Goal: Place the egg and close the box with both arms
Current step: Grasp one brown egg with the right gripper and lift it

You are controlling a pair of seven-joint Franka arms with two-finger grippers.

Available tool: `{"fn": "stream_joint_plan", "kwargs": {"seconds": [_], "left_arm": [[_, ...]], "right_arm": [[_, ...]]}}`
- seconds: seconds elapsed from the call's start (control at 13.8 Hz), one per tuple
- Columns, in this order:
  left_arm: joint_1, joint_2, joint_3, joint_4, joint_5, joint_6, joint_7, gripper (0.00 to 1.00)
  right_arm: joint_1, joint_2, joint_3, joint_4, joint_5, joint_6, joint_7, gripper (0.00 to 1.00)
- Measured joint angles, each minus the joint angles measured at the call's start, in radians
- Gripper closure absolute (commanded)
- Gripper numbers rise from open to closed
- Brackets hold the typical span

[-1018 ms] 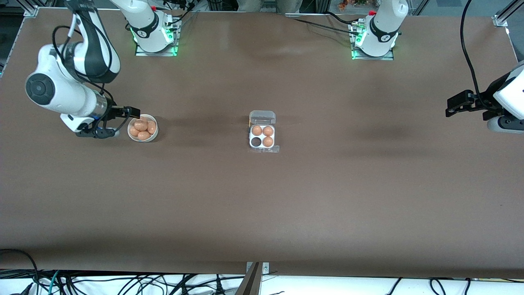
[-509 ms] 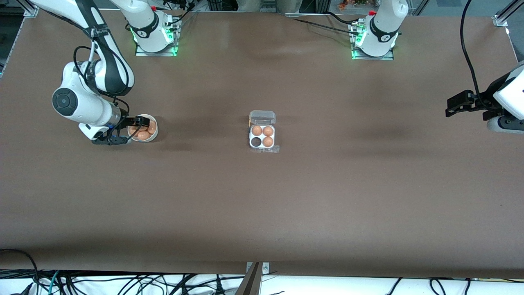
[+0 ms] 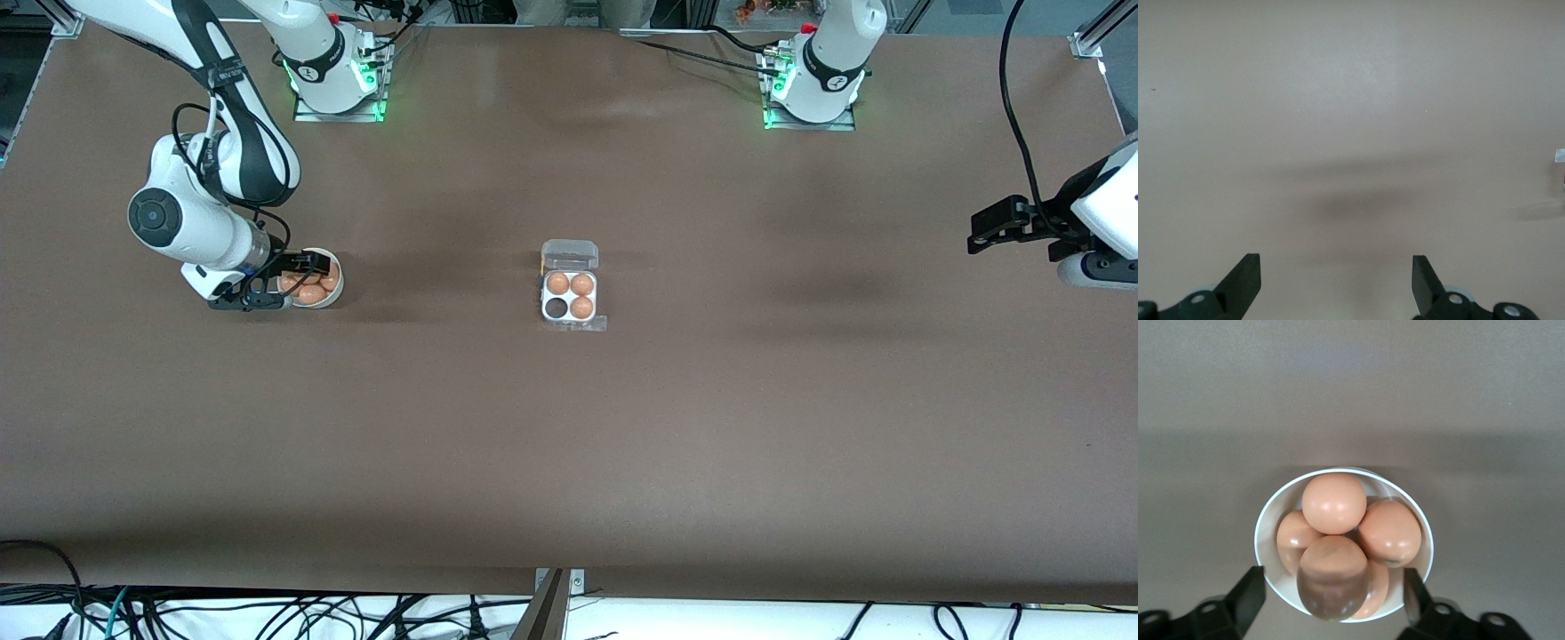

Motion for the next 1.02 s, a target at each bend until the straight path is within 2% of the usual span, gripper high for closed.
{"fn": "stream_joint_plan", "kwargs": {"seconds": [0.07, 0.15, 0.8, 1.02], "left_arm": [[0.000, 0.000, 0.000, 0.000, 0.000, 0.000, 0.000, 0.00], [0.000, 0.000, 0.000, 0.000, 0.000, 0.000, 0.000, 0.00], [0.000, 0.001, 0.000, 0.000, 0.000, 0.000, 0.000, 0.00], [0.000, 0.001, 0.000, 0.000, 0.000, 0.000, 0.000, 0.00]], "right_arm": [[0.000, 0.000, 0.000, 0.000, 0.000, 0.003, -0.006, 0.95], [0.000, 0.000, 0.000, 0.000, 0.000, 0.006, -0.012, 1.00], [0.000, -0.016, 0.000, 0.009, 0.000, -0.003, -0.019, 1.00], [0.000, -0.082, -0.001, 0.076, 0.000, -0.160, -0.018, 1.00]]}}
